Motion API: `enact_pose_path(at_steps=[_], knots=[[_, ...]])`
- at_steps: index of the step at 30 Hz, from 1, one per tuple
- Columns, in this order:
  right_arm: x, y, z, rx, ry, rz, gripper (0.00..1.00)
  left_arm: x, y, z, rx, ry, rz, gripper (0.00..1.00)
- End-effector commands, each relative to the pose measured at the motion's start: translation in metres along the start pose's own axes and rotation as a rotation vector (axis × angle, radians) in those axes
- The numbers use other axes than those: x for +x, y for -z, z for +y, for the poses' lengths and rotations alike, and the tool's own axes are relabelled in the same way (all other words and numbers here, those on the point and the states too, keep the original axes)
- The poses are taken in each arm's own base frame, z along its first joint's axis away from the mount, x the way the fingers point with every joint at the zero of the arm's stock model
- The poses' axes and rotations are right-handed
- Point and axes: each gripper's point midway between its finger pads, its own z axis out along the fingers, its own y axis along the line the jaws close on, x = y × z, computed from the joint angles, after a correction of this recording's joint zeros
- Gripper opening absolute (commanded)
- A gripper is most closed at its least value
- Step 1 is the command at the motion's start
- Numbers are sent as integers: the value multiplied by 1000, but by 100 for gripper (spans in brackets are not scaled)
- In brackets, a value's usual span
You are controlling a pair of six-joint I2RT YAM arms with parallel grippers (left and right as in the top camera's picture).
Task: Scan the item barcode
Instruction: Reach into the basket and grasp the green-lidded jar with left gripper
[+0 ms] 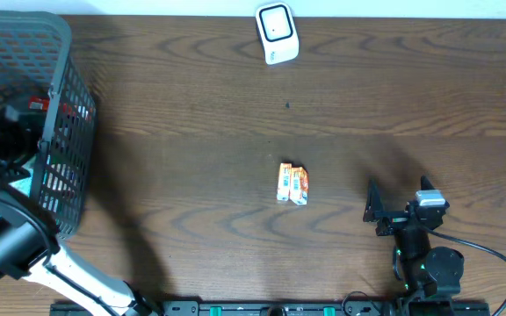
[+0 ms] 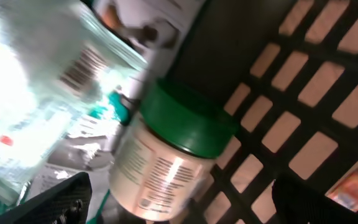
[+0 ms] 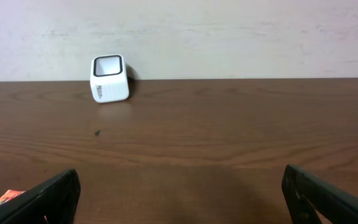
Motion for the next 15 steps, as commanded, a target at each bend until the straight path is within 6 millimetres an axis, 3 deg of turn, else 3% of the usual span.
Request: enact_pose_path(at_steps=[1, 8, 15], knots=[[1, 0, 3, -14, 12, 4, 99, 6, 3, 0, -131, -73, 42, 93], [1, 0, 3, -14, 12, 4, 99, 20, -14, 9, -259, -91, 131, 93], [1, 0, 3, -14, 12, 4, 99, 24, -37, 18, -261, -86, 145, 93]])
